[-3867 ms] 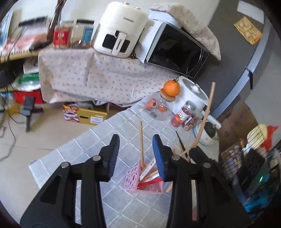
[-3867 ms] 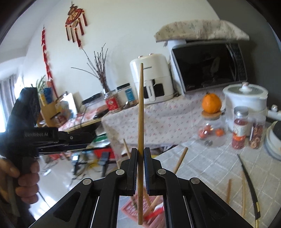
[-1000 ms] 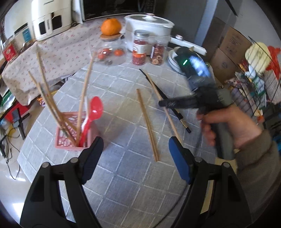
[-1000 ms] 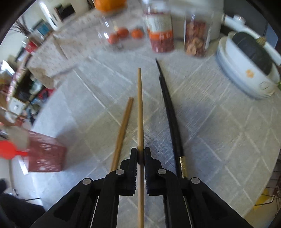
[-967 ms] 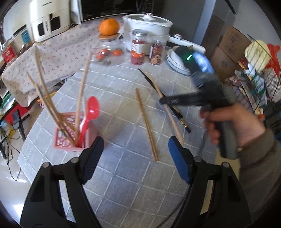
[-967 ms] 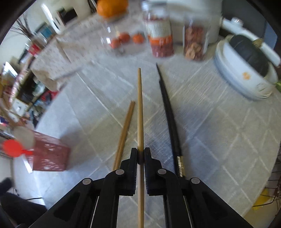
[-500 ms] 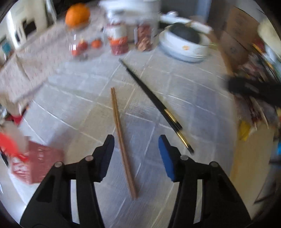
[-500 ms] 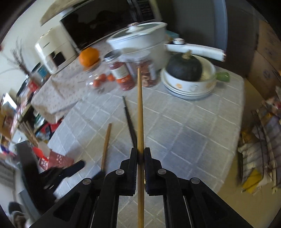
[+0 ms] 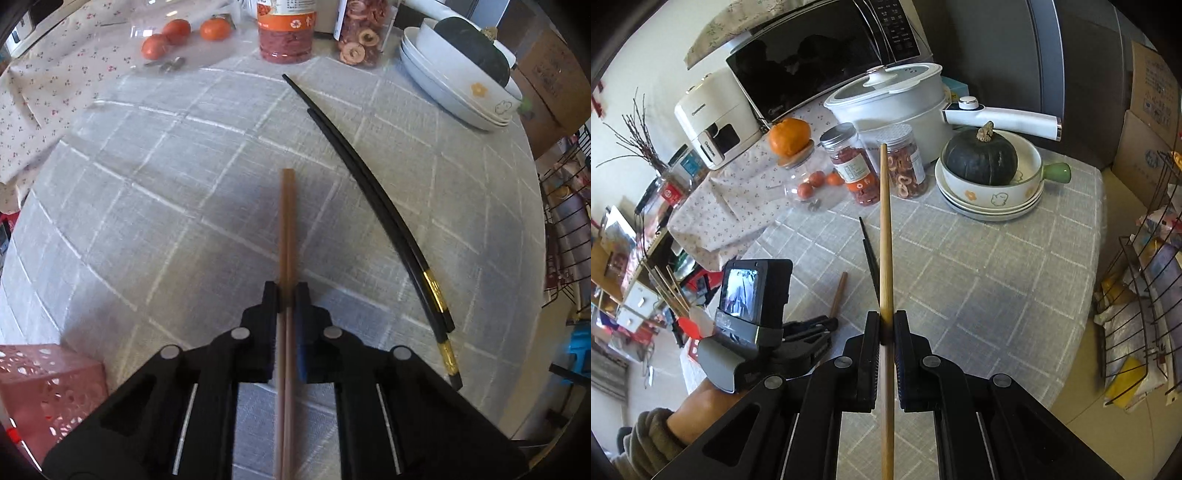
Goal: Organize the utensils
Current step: 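Grasp another wooden chopstick with the left gripper and lift it, then lower the chopstick into the pink basket with the left gripper while the right gripper carries its chopstick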
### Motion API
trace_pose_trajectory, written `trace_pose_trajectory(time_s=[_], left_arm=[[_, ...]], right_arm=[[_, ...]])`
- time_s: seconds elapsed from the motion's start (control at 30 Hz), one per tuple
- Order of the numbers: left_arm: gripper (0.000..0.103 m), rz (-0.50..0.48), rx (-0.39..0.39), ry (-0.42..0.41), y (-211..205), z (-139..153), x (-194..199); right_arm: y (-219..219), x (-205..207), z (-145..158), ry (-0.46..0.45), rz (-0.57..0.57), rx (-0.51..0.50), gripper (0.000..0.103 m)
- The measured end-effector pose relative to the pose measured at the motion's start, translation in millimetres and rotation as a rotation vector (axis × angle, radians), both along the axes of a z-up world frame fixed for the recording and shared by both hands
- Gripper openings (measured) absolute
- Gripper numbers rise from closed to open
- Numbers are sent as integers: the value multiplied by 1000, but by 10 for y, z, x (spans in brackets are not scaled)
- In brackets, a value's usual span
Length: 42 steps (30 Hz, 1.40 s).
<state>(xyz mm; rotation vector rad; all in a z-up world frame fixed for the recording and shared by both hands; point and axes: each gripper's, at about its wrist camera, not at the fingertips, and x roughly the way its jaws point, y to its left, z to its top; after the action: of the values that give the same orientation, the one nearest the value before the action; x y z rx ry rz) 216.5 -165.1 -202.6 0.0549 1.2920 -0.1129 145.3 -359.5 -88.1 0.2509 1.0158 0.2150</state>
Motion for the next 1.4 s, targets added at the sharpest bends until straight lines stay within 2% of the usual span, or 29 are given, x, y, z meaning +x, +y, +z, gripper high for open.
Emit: trace_pose_trajectory(time_s=[0.07, 0.13, 0.23, 0.33, 0.43, 0.57, 0.7, 0.8, 0.9, 1.07, 1.13, 1.2, 1.4], left_arm=[[10, 4, -22, -11, 14, 60, -83], [10, 4, -78, -41, 31, 168, -211], [10, -11, -110, -123, 44, 412, -449], [10, -22, -188, -196, 114, 679, -680], [10, -52, -284, -290, 220, 996, -911], [10, -97, -334, -452, 347, 1311, -1065], [10, -86, -381, -518, 543, 1530, -1085], [10, -65, -387, -558, 715, 1635, -1097], [10, -30, -382, -636, 988, 1753, -1163], [10, 122, -372, -826, 1647, 1890, -1247], [10, 181, -369, -902, 1871, 1870, -1270], [10, 224, -325, -961, 1991, 1812, -1273], [10, 271, -251, -1042, 2077, 1547, -1232]], right_arm=[[11, 0, 15, -6, 0, 5, 7], [20, -2, 65, -24, -2, 14, 7], [47, -1, 122, -50, -1, 28, 7], [83, 3, 147, -69, -3, 34, 7], [113, -63, 326, -177, -4, 60, 7], [214, -241, 634, -347, 19, 121, 7], [369, -313, 745, -411, 57, 141, 7], [510, -300, 758, -411, 76, 132, 7], [621, -332, 784, -434, 88, 132, 7], [783, -521, 989, -566, 105, 214, 7], [897, -559, 1031, -588, 131, 216, 7], [1052, -566, 1050, -598, 167, 202, 7], [1308, -576, 995, -592, 223, 174, 7]])
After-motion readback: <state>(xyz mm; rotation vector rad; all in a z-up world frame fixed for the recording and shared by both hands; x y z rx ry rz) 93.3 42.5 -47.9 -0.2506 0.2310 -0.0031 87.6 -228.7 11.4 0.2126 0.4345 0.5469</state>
